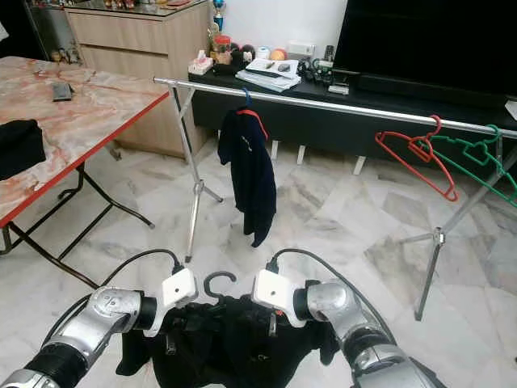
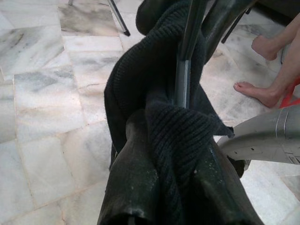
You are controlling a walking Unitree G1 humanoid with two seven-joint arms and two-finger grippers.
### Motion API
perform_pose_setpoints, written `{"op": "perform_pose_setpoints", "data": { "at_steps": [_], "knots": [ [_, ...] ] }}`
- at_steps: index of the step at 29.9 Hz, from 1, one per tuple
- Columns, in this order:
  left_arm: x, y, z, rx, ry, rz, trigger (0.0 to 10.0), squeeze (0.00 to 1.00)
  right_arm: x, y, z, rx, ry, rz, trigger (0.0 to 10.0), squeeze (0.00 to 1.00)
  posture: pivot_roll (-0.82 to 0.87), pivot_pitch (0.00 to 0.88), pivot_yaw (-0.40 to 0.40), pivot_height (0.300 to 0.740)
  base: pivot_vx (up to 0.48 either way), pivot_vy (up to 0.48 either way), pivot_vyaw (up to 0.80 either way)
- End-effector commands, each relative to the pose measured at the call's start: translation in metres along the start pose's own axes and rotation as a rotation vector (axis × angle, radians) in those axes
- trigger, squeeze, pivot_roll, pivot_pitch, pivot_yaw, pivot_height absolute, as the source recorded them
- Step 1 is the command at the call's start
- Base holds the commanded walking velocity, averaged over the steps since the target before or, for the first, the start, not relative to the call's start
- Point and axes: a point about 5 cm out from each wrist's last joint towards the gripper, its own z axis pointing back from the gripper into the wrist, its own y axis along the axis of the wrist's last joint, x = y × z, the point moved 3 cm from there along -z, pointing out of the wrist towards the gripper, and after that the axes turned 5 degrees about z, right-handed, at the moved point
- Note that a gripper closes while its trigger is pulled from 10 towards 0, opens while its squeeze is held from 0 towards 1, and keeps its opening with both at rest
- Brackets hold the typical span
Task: Hang hanger
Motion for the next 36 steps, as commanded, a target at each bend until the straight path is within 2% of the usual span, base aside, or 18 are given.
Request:
{"op": "perform_pose_setpoints", "data": {
  "at_steps": [1,12,16,19,21,24,25,26,27,28,29,31,33,35,36],
  "knots": [
    [-0.002,0.003,0.001,0.008,0.003,-0.014,0.0,0.0,0.007,0.005,0.004,0.012,-0.013,0.006,10.0,1.0,0.1,0.0,-0.044,0.74,0.0,0.0,0.0],
    [-0.007,-0.009,0.009,-0.023,0.057,0.001,0.0,0.0,0.003,0.0,0.011,-0.02,0.076,0.001,10.0,1.0,0.1,0.0,-0.047,0.74,0.0,0.0,0.0],
    [-0.011,-0.022,0.017,-0.048,0.128,0.02,0.0,0.0,0.004,-0.001,0.016,-0.031,0.089,0.0,10.0,1.0,0.1,0.0,-0.045,0.74,0.0,0.0,0.0],
    [-0.013,-0.03,0.02,-0.056,0.171,0.03,0.0,0.0,0.007,-0.001,0.019,-0.031,0.072,-0.001,10.0,1.0,0.1,0.0,-0.043,0.74,0.0,0.0,0.0],
    [-0.017,-0.039,0.025,-0.059,0.258,0.037,0.0,0.0,0.013,-0.001,0.022,-0.023,0.016,-0.005,10.0,1.0,0.11,0.0,-0.042,0.74,0.0,0.0,0.0],
    [-0.02,-0.046,0.029,-0.052,0.333,0.05,0.0,0.0,0.018,-0.002,0.027,-0.003,-0.045,-0.029,10.0,1.0,0.1,0.0,-0.038,0.74,0.0,0.0,0.0],
    [-0.023,-0.049,0.032,-0.048,0.394,0.048,0.6,0.0,0.022,-0.003,0.029,0.006,-0.092,-0.041,10.0,0.93,0.1,0.0,-0.038,0.74,0.0,0.0,0.0],
    [-0.023,-0.049,0.032,-0.048,0.394,0.048,0.6,0.0,0.022,-0.003,0.029,0.006,-0.092,-0.041,10.0,0.93,0.1,0.0,-0.038,0.74,0.0,0.0,0.0],
    [-0.027,-0.056,0.038,-0.046,0.488,0.054,7.9,0.0,0.028,-0.006,0.035,0.029,-0.184,-0.08,10.0,0.0,0.1,0.0,-0.037,0.74,0.0,0.0,0.0],
    [-0.029,-0.06,0.041,-0.045,0.53,0.062,7.9,0.0,0.03,-0.007,0.038,0.044,-0.228,-0.107,10.0,0.0,0.1,0.0,-0.037,0.74,0.0,0.0,0.0],
    [-0.029,-0.064,0.044,-0.043,0.569,0.073,10.0,0.0,0.032,-0.011,0.041,0.053,-0.282,-0.136,10.0,0.0,0.1,0.0,-0.036,0.74,0.0,0.0,0.0],
    [-0.029,-0.066,0.046,-0.041,0.596,0.077,10.0,0.0,0.033,-0.014,0.044,0.057,-0.318,-0.155,10.0,0.0,0.1,0.0,-0.036,0.74,0.0,0.0,0.0],
    [-0.028,-0.08,0.058,-0.02,0.717,0.13,10.0,0.0,0.033,-0.036,0.053,0.044,-0.536,-0.299,10.0,0.0,0.1,0.0,-0.033,0.74,0.0,0.0,0.0],
    [-0.025,-0.085,0.061,-0.008,0.743,0.15,10.0,0.0,0.029,-0.045,0.053,0.039,-0.603,-0.348,10.0,0.0,0.09,0.0,-0.032,0.74,0.0,0.0,0.0],
    [-0.021,-0.091,0.068,0.018,0.8,0.176,10.0,0.0,0.014,-0.068,0.049,-0.005,-0.715,-0.498,10.0,0.0,0.09,0.0,-0.028,0.74,0.0,0.0,0.0]
  ]
}}
